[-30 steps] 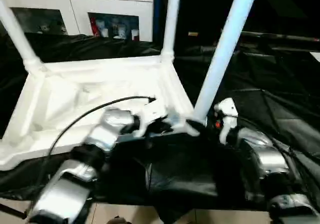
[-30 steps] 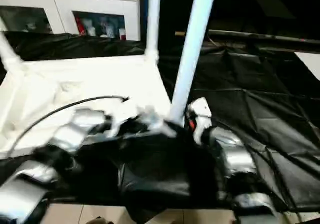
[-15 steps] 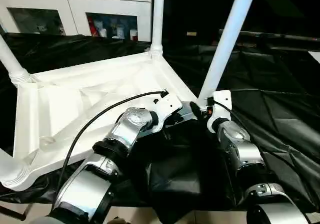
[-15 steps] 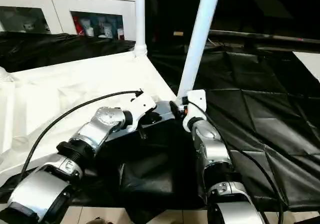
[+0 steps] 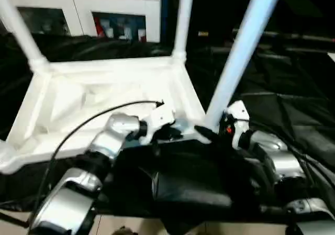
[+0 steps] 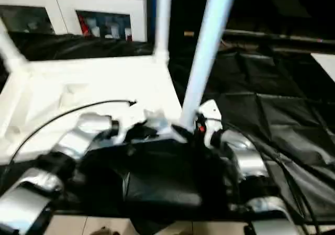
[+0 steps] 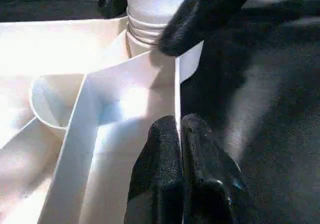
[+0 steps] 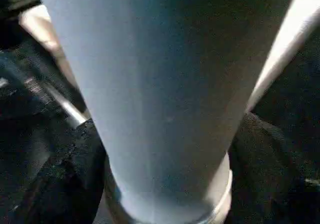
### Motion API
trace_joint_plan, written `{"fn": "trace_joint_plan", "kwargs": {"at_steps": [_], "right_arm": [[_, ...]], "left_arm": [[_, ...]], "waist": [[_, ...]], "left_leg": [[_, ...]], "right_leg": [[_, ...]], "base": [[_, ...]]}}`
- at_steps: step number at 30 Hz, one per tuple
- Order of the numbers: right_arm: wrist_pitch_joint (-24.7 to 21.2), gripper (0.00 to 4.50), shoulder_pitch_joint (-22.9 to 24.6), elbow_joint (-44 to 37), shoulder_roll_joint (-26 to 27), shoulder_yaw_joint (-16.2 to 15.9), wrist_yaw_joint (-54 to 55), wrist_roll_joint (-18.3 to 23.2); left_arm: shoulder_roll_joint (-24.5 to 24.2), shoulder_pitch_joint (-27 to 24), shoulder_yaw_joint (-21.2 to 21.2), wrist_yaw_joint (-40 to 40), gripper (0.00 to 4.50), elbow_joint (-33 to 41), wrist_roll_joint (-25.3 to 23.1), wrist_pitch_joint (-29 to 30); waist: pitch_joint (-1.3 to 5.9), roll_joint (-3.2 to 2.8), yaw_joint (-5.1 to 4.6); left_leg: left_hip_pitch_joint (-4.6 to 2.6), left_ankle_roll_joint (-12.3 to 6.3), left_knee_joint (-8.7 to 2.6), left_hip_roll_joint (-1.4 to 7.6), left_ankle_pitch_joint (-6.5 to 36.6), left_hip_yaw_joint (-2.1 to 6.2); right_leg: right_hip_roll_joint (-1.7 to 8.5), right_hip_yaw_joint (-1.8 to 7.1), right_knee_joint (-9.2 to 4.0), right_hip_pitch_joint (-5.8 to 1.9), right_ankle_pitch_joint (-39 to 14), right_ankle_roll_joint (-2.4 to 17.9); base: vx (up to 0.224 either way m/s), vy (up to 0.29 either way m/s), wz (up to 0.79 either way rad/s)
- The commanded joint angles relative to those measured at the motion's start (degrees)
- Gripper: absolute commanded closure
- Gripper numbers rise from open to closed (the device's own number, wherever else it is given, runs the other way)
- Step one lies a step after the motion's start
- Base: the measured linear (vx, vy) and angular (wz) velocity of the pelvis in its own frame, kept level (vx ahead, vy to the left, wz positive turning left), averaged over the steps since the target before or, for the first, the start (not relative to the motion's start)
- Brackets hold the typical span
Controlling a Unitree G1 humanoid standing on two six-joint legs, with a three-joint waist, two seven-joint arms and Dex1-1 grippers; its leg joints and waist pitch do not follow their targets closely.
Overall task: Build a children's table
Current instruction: Rotate leg to tighten
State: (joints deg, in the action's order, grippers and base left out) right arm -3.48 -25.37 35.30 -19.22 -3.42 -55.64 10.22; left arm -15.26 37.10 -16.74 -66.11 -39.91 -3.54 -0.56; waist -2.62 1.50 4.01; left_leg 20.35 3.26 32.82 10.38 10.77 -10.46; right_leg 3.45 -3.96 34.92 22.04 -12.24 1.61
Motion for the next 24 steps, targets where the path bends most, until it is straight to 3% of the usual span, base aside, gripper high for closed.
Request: {"fn": "trace_joint_plan", "kwargs": {"at_steps": [1, 4, 5, 8, 10, 15, 18, 20, 22, 24], "right_arm": [[0.11, 0.74, 0.26, -1.11, -2.4, 0.31, -2.4, 0.99], [0.54, 0.74, 0.61, -1.49, -3.26, -1.06, -5.08, 0.55], [0.7, 1.08, 0.7, -1.45, -3.16, -1.18, -5.08, 0.25], [0.96, 1.13, 0.68, -1.01, -2.58, -1.26, -4.57, -0.3], [0.33, 1.48, 0.6, -1.17, -1.85, -0.75, -4.65, 0.42], [-0.22, 1.72, 1.15, -1.66, -1.69, -1.21, -4.75, 1.11], [-1.16, 1.77, 1.67, -0.35, 0.08, -0.68, 1.54, -0.46], [-0.97, 1.78, 1.56, 0.73, 1.02, -0.42, 4.87, -1.39], [-0.62, 1.78, 0.49, 4.85, 5.43, 1.69, 17.91, -3.19], [-1.15, 1.78, -0.3, 6.42, 7.14, 2.81, 22.74, -3.11]], "left_arm": [[-0.73, -1.63, -0.91, -4.92, 4.5, 2.07, 2.81, 0.4], [-2.01, -2.17, -0.51, -6.29, 4.5, 2.74, 3.05, 0.41], [-2.19, -2.33, -0.42, -6.41, 4.5, 2.9, 3.0, 0.38], [-2.52, -2.64, -0.3, -6.68, 4.5, 3.32, 3.0, 0.5], [-2.65, -2.87, -0.14, -6.78, 4.5, 3.98, 3.24, 0.88], [-2.33, -2.96, -0.22, -5.58, 4.5, 4.51, 3.22, 1.27], [-0.51, -1.31, -0.38, 2.77, 4.5, 0.53, -0.56, 0.31], [0.53, -0.48, -0.16, 6.06, 4.5, -1.22, -1.47, 0.98], [4.87, 2.51, 0.97, 16.79, 4.5, -6.41, -3.1, 1.61], [6.62, 3.31, 1.44, 18.93, 4.5, -7.43, -2.79, 2.46]], "waist": [[2.86, 0.7, 0.16], [2.78, 0.6, 0.23], [2.79, 0.8, 0.17], [2.82, 0.76, 0.16], [2.86, 0.82, 0.09], [2.91, 0.76, -0.09], [2.84, 0.83, -0.23], [2.69, 1.0, -0.39], [2.54, 0.62, -0.56], [2.65, 0.8, -0.8]], "left_leg": [[-0.05, -5.76, -3.25, 3.59, 7.89, 0.92], [-0.06, -5.28, -3.28, 3.55, 8.25, 0.84], [-0.1, -5.11, -3.29, 3.52, 8.25, 0.85], [-0.1, -4.77, -3.33, 3.54, 8.05, 0.96], [-0.13, -4.83, -3.3, 3.5, 7.72, 0.95], [-0.08, -5.14, -3.2, 3.45, 7.08, 0.92], [-0.08, -5.05, -3.19, 3.3, 7.24, 0.94], [-0.19, -4.18, -3.29, 3.22, 8.27, 0.99], [-0.55, -2.59, -3.51, 3.26, 10.34, 1.06], [-0.7, -1.09, -3.72, 3.36, 11.82, 1.36]], "right_leg": [[5.61, 3.26, -4.29, -2.8, -7.65, 12.95], [5.45, 3.2, -4.43, -2.61, -9.1, 12.55], [5.44, 3.22, -4.45, -2.58, -9.49, 12.37], [5.55, 3.25, -4.4, -2.58, -9.53, 12.33], [5.52, 3.26, -4.32, -2.59, -9.07, 12.41], [5.46, 3.24, -4.22, -2.67, -7.77, 12.77], [5.44, 3.27, -4.35, -2.63, -8.03, 12.57], [5.44, 3.23, -4.74, -2.47, -11.51, 11.64], [5.46, 3.33, -5.2, -2.1, -15.68, 10.62], [5.61, 3.3, -5.25, -2.17, -17.64, 10.24]], "base": [[0.0, 0.0, 0.0], [0.0, 0.0, 0.0], [0.0, 0.0, 0.0], [0.0, 0.0, 0.0], [0.0, 0.0, 0.0], [0.0, 0.0, 0.0], [0.0, 0.0, 0.0], [0.0, 0.0, 0.0], [0.0, 0.0, 0.0], [0.0, 0.0, 0.0]]}}
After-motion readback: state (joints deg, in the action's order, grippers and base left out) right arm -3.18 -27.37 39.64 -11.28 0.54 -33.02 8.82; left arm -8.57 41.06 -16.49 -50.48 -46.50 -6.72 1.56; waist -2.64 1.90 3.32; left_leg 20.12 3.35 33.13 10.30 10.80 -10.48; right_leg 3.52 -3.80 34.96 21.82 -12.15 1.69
